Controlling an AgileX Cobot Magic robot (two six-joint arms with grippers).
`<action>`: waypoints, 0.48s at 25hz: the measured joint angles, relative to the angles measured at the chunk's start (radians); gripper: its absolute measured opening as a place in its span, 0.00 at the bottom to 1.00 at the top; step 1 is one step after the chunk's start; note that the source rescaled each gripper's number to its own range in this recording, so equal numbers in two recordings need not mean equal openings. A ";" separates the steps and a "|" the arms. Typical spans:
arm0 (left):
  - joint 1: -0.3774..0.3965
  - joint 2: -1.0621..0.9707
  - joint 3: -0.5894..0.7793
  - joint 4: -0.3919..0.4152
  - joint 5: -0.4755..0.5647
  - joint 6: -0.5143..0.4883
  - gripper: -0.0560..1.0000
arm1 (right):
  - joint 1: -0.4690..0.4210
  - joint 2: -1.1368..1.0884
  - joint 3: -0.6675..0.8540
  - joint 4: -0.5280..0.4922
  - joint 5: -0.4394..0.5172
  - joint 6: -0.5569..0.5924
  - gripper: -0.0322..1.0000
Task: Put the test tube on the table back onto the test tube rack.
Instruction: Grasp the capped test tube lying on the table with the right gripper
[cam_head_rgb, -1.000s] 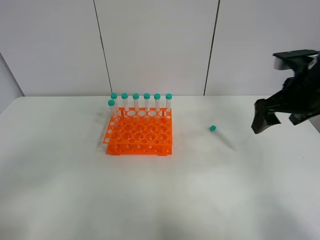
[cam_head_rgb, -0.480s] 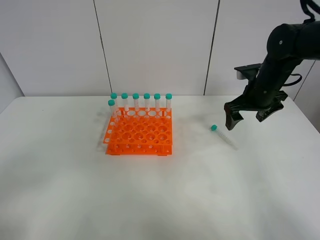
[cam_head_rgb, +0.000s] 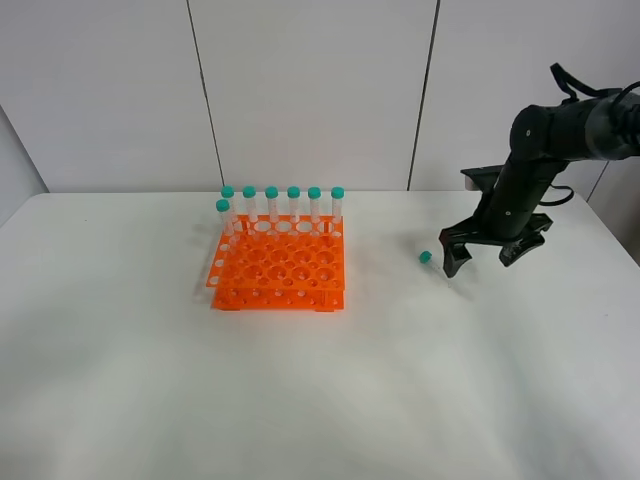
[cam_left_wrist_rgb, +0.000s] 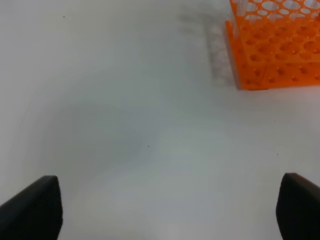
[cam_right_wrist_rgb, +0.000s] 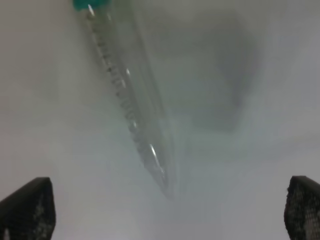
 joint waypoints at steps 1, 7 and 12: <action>0.000 0.000 0.000 0.000 0.000 0.000 1.00 | 0.003 0.014 0.000 0.006 -0.012 -0.012 1.00; 0.000 0.000 0.000 0.000 0.000 0.000 1.00 | 0.011 0.064 0.000 0.033 -0.052 -0.046 1.00; 0.000 0.000 0.000 0.000 0.000 0.000 1.00 | 0.011 0.094 0.000 0.037 -0.082 -0.050 1.00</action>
